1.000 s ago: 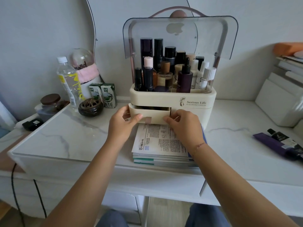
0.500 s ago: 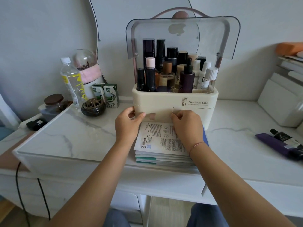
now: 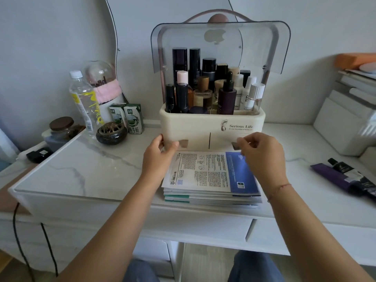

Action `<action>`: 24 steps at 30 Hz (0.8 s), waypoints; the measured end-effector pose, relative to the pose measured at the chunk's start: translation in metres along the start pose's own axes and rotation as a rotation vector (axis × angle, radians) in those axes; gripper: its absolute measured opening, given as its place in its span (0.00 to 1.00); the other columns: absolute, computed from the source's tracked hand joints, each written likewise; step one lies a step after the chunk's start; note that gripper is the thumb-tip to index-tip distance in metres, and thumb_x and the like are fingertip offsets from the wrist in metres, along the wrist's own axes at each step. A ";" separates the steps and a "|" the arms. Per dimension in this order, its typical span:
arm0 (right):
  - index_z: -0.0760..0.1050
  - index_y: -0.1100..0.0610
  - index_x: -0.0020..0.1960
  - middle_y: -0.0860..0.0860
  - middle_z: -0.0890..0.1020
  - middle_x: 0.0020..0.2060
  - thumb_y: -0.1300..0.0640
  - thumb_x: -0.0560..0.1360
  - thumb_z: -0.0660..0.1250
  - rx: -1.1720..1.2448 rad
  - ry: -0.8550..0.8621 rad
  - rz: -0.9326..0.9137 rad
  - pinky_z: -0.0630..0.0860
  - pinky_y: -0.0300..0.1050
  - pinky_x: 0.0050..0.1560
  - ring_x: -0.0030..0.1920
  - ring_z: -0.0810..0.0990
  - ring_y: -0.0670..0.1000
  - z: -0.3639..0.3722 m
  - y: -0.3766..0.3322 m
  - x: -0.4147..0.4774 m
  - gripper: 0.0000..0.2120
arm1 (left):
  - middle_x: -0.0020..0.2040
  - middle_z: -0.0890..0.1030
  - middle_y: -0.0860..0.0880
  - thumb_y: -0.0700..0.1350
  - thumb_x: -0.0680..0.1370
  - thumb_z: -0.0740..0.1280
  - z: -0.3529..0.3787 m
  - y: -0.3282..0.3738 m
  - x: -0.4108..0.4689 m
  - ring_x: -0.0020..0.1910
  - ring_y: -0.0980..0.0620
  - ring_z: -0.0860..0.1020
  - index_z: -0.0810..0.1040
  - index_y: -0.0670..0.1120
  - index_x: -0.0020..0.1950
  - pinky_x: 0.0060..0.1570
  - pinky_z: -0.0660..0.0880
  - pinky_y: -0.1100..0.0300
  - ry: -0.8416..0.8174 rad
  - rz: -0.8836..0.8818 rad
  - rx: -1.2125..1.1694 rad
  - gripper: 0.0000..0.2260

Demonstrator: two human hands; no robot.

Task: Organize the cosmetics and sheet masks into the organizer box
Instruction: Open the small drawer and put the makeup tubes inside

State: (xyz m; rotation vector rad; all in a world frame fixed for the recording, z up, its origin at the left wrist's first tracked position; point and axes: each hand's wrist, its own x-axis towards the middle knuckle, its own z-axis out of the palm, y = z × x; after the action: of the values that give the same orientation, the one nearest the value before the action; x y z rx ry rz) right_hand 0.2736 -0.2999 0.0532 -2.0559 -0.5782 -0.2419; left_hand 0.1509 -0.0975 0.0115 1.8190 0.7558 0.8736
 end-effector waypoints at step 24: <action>0.75 0.48 0.33 0.43 0.80 0.31 0.48 0.74 0.68 0.117 -0.279 0.087 0.70 0.33 0.30 0.34 0.78 0.42 -0.019 0.006 -0.025 0.11 | 0.69 0.72 0.53 0.67 0.73 0.58 0.019 0.022 -0.085 0.69 0.54 0.68 0.70 0.50 0.70 0.69 0.61 0.56 -0.377 0.530 0.551 0.31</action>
State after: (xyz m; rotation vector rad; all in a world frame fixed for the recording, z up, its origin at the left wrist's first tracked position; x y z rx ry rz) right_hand 0.2562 -0.3263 0.0495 -2.0085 -0.6535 0.1297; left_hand 0.1222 -0.1827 0.0061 2.6551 0.2770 0.6391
